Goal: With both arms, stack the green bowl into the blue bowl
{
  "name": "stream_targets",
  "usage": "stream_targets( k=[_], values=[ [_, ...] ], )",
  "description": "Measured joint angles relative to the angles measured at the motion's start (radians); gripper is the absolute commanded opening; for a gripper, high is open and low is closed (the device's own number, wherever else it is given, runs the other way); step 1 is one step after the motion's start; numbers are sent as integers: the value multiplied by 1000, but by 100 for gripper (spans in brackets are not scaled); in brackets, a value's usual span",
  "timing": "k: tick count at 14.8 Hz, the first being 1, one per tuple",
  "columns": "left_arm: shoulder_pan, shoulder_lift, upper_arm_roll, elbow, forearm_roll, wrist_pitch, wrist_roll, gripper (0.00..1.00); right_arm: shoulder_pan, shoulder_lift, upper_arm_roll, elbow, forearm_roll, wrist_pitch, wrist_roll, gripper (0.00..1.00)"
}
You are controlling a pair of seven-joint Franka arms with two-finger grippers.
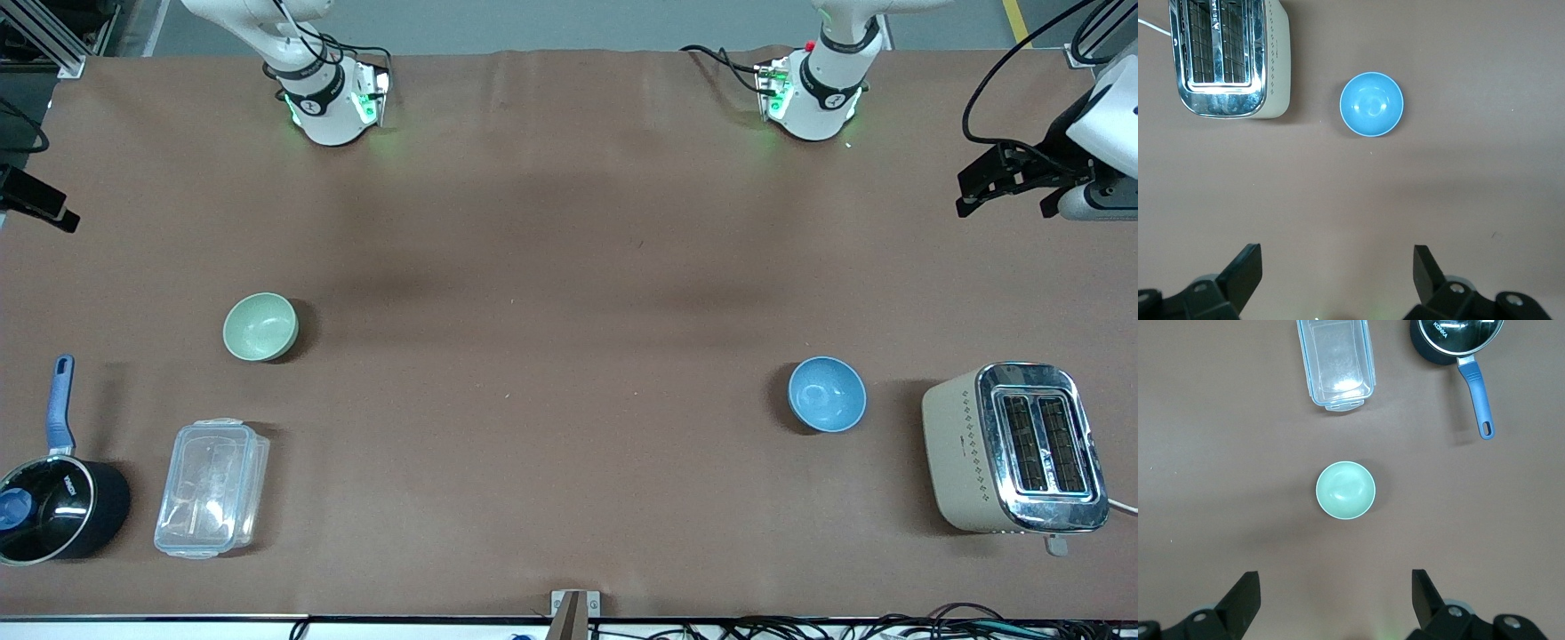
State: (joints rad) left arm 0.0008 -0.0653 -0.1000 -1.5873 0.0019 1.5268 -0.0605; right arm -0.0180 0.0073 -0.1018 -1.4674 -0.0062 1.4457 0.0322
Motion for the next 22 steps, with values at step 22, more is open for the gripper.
stream_targets(
  k=[22],
  values=[
    [35, 454, 4, -322, 53, 799, -33, 83, -56, 52, -7, -582, -1, 637, -106, 100]
  ],
)
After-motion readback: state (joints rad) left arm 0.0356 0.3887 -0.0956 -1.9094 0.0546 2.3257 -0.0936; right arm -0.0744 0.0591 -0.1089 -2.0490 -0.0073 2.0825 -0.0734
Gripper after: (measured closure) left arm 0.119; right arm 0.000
